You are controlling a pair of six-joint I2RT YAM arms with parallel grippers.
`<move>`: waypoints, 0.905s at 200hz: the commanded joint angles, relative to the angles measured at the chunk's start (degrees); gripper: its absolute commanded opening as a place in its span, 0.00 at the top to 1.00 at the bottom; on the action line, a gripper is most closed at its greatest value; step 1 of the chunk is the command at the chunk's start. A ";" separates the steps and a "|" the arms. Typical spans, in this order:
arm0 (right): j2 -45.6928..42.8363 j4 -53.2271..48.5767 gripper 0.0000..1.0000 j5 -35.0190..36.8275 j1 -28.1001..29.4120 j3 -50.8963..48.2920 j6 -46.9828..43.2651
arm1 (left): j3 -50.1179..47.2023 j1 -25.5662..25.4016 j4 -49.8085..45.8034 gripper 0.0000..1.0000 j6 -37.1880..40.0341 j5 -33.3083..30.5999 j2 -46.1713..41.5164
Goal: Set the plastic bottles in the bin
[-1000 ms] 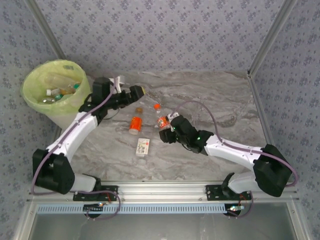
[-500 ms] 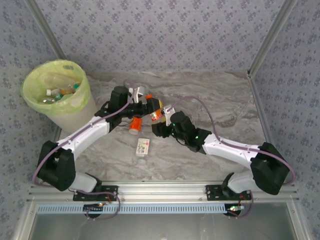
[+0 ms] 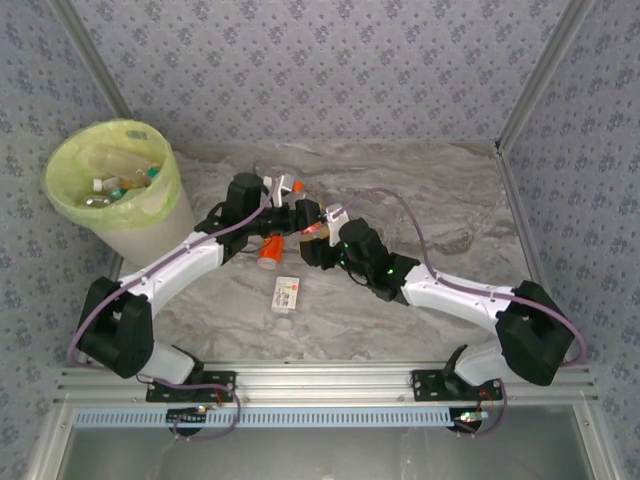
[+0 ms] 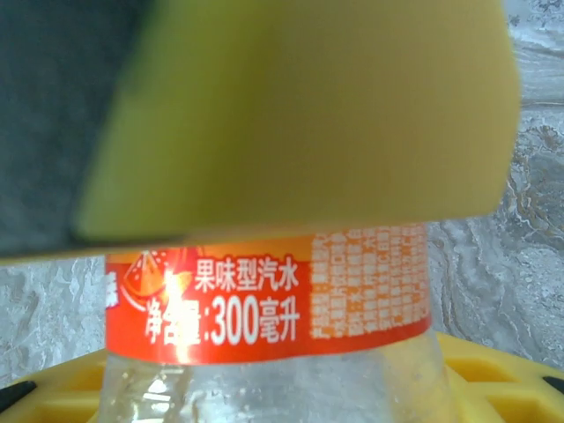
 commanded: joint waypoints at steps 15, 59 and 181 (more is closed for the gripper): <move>-0.64 3.17 0.37 -0.42 -0.06 1.86 -2.34 | 1.92 0.22 -0.02 0.43 -0.17 1.05 1.55; -1.90 -0.37 0.24 -4.02 -0.87 2.31 -5.16 | 4.53 2.20 -0.68 0.49 0.92 1.36 1.30; -12.75 -7.10 0.02 8.75 -4.27 -2.11 -5.30 | 16.92 8.82 -16.77 0.55 12.83 -6.74 -5.39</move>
